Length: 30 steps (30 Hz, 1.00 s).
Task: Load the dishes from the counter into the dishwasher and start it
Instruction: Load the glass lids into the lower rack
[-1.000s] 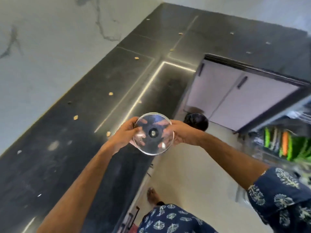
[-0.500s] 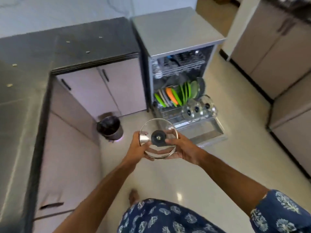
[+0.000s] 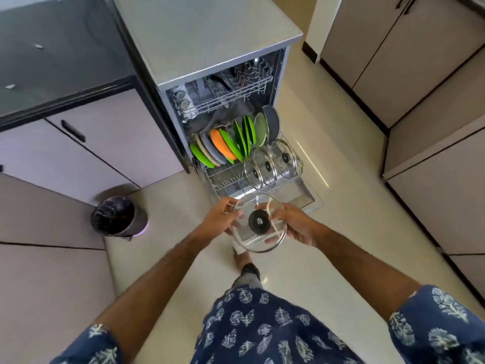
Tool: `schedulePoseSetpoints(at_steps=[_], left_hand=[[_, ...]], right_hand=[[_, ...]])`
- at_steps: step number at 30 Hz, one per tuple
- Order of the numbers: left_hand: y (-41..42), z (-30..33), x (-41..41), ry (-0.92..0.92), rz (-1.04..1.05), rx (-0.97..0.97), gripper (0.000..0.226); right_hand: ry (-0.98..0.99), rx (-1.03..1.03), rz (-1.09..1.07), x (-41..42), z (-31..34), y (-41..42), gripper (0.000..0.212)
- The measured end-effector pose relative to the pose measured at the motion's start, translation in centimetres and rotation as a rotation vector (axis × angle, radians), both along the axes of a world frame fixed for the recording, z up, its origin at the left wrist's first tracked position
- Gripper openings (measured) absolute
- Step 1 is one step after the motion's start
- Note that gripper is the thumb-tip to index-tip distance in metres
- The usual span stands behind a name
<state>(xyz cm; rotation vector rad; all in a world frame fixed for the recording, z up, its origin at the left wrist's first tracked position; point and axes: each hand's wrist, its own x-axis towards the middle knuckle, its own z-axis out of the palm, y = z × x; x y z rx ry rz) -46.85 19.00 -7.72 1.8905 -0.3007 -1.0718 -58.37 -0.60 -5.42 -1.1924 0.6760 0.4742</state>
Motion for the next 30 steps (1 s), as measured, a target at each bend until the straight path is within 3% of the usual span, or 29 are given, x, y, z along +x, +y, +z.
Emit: schedulePoseSetpoints(at_steps=[10, 13, 16, 19, 22, 26, 30], left_hand=[[-10.5, -5.5, 7.4, 0.154, 0.164, 0.036, 0.011], [-12.8, -8.6, 9.4, 0.210, 0.201, 0.062, 0.031], [-14.5, -13.7, 11.9, 0.228, 0.285, 0.090, 0.036], [-15.4, -20.6, 14.5, 0.200, 0.355, 0.169, 0.042], [-16.5, -27.7, 16.9, 0.266, 0.455, 0.147, 0.038], [-17.3, -34.8, 18.7, 0.406, 0.585, 0.064, 0.059], [-16.6, -39.0, 19.7, 0.366, 0.565, -0.015, 0.049]], right_hand=[[0.161, -0.164, -0.024, 11.7, -6.7, -7.7, 0.040], [0.128, -0.280, 0.089, 15.3, -10.0, -7.9, 0.035], [0.073, -0.415, 0.203, 19.2, -15.1, -8.3, 0.015], [0.044, -0.502, 0.311, 22.3, -21.1, -8.9, 0.009], [0.046, -0.546, 0.362, 24.5, -27.5, -8.9, 0.021], [0.050, -0.637, 0.408, 26.4, -35.0, -8.4, 0.044], [0.028, -0.804, 0.396, 28.4, -39.1, -8.8, 0.036]])
